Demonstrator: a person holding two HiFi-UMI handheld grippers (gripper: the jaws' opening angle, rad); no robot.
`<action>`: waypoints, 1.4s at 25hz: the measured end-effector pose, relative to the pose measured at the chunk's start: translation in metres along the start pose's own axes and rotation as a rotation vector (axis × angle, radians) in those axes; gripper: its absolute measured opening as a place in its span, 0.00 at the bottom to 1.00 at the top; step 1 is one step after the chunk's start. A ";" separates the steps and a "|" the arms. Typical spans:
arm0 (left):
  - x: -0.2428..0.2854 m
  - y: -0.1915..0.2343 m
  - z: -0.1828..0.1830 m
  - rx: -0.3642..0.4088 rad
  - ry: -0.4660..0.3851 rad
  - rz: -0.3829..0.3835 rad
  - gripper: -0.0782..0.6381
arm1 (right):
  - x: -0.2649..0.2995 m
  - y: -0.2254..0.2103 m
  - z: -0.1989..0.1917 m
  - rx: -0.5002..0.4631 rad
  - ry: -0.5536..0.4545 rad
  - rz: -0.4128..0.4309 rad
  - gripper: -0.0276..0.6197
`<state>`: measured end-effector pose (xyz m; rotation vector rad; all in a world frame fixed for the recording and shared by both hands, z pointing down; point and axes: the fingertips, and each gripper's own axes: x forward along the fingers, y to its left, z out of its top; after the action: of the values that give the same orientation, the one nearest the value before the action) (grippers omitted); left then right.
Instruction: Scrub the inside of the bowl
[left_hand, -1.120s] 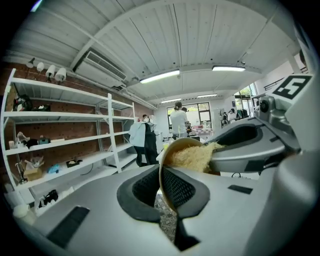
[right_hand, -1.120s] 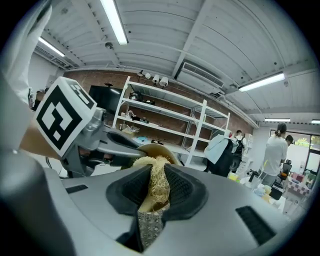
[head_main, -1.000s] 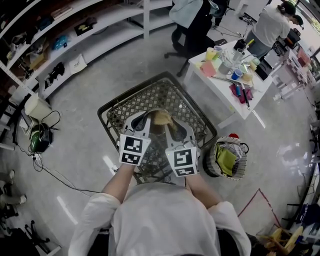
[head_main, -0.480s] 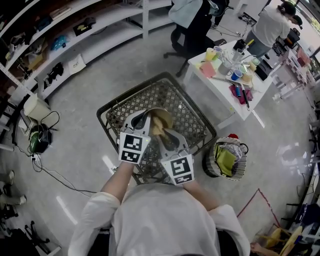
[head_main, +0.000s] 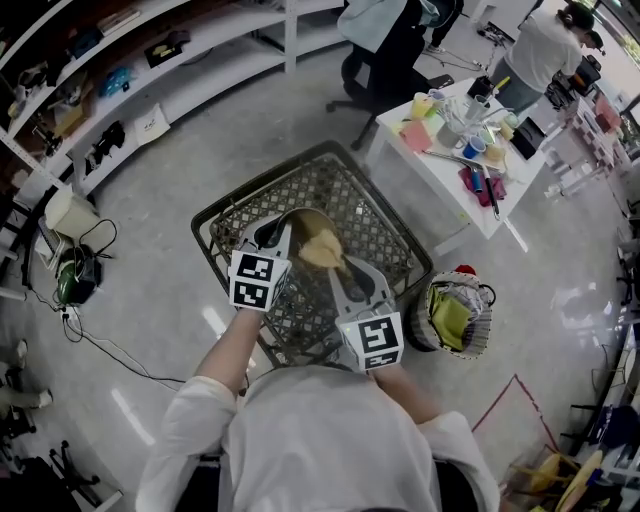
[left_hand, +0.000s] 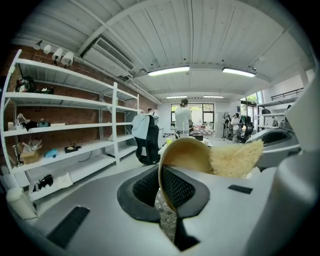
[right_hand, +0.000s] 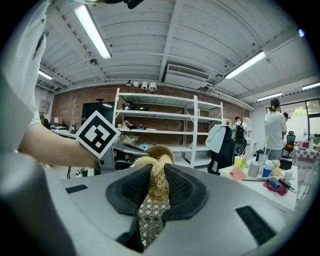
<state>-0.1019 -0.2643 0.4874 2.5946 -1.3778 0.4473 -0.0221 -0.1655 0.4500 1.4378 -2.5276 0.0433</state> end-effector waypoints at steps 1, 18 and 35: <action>0.004 0.002 -0.004 -0.009 0.009 -0.001 0.16 | -0.002 -0.004 -0.001 0.006 -0.002 -0.009 0.18; 0.091 0.017 -0.104 -0.209 0.253 -0.045 0.16 | -0.022 -0.050 -0.034 0.105 0.059 -0.132 0.18; 0.137 0.019 -0.207 -0.409 0.517 -0.015 0.16 | -0.026 -0.068 -0.065 0.157 0.133 -0.183 0.18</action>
<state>-0.0829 -0.3224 0.7294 1.9760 -1.1257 0.6899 0.0611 -0.1696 0.5013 1.6601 -2.3210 0.3022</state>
